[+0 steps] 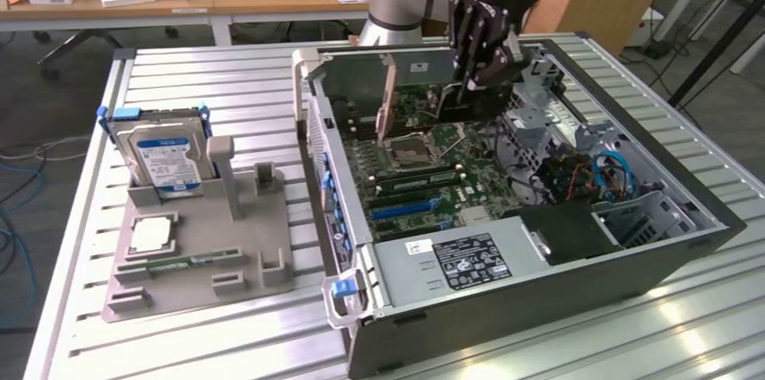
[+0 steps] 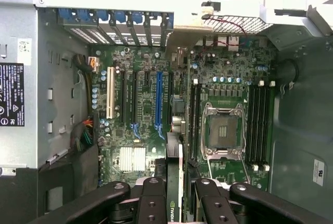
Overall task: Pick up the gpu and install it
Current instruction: 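Insert the gpu into the slot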
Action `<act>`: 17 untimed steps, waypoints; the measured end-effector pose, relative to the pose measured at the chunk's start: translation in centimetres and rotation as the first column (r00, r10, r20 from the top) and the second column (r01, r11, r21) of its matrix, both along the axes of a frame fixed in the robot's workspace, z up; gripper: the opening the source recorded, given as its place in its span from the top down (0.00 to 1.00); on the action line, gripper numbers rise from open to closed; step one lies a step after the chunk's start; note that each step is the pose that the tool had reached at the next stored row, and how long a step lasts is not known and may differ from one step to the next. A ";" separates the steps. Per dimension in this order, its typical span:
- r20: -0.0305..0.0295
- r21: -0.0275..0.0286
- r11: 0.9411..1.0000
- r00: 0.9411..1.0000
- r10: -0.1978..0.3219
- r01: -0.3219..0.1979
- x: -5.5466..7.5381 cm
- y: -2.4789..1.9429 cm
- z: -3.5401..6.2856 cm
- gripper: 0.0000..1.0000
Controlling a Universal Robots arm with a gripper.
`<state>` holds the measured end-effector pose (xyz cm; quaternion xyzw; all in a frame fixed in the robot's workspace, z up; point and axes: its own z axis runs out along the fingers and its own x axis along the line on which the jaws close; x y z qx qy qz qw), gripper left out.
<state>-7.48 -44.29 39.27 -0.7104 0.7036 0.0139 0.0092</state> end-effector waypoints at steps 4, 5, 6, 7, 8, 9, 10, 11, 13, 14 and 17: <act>0.000 0.000 1.000 1.000 -0.025 0.025 0.0 0.00 -0.09 0.74; 0.000 0.000 1.000 1.000 -0.026 0.026 0.0 0.00 -0.09 0.74; 0.000 0.000 1.000 1.000 -0.026 0.026 0.0 0.00 -0.09 0.74; 0.000 0.000 1.000 1.000 -0.026 0.026 0.0 0.00 -0.18 0.74; 0.000 0.000 1.000 1.000 -0.026 0.026 0.0 -0.01 -0.32 0.74; 0.000 0.000 1.000 1.000 -0.026 0.026 0.0 0.00 -0.49 0.74; 0.000 0.000 1.000 1.000 -0.026 0.026 0.0 0.00 -0.67 0.74; 0.000 0.000 1.000 1.000 -0.026 0.026 0.0 0.00 -0.85 0.74; 0.000 0.000 1.000 1.000 -0.026 0.026 0.0 0.00 -1.21 0.74; 0.000 0.000 1.000 1.000 -0.026 0.026 0.0 0.00 -1.36 0.74; 0.000 0.000 1.000 1.000 -0.026 0.026 0.0 0.00 -1.63 0.74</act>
